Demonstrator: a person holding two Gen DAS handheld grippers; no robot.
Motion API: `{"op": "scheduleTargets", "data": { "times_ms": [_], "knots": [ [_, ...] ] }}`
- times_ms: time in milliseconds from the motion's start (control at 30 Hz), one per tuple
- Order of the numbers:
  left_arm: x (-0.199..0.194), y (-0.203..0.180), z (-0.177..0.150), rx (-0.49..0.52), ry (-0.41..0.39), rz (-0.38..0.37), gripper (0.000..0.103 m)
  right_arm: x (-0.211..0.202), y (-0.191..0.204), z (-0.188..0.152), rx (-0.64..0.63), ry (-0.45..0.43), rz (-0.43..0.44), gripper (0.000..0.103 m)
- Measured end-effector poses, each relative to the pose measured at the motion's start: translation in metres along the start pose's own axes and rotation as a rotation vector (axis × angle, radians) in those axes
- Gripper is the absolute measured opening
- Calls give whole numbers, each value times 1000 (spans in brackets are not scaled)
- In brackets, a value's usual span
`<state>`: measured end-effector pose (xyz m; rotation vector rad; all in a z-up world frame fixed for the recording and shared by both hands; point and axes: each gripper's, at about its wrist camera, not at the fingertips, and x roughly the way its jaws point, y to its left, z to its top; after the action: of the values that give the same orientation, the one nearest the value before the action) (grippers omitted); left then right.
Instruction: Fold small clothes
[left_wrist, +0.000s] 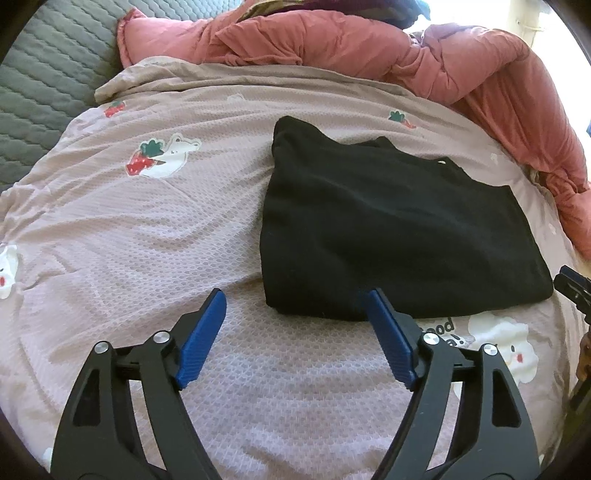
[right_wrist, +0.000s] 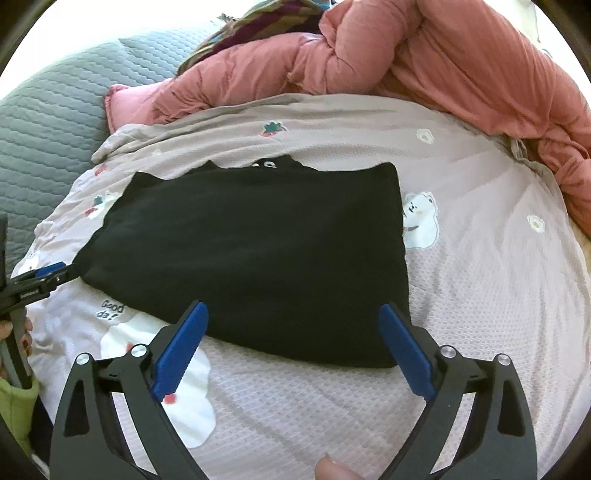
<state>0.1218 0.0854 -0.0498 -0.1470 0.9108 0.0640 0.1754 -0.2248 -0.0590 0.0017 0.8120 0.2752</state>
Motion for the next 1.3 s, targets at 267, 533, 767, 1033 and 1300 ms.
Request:
{"op": "scheduleTargets", "data": {
  "times_ms": [267, 533, 767, 1033, 1300],
  "knots": [
    [-13, 2, 0, -3, -19, 2, 82, -13, 15, 2, -34, -23, 23, 97],
    [-24, 3, -3, -4, -36, 7, 87, -20, 30, 3, -72, -31, 6, 98],
    [-33, 3, -8, 1, -46, 16, 93, -24, 44, 1, -95, -40, 18, 98],
    [-42, 7, -11, -7, -60, 22, 93, -32, 64, 4, -137, -65, 45, 98],
    [-50, 17, -15, -27, -73, 34, 93, -31, 88, 7, -178, -68, 72, 98]
  ]
}}
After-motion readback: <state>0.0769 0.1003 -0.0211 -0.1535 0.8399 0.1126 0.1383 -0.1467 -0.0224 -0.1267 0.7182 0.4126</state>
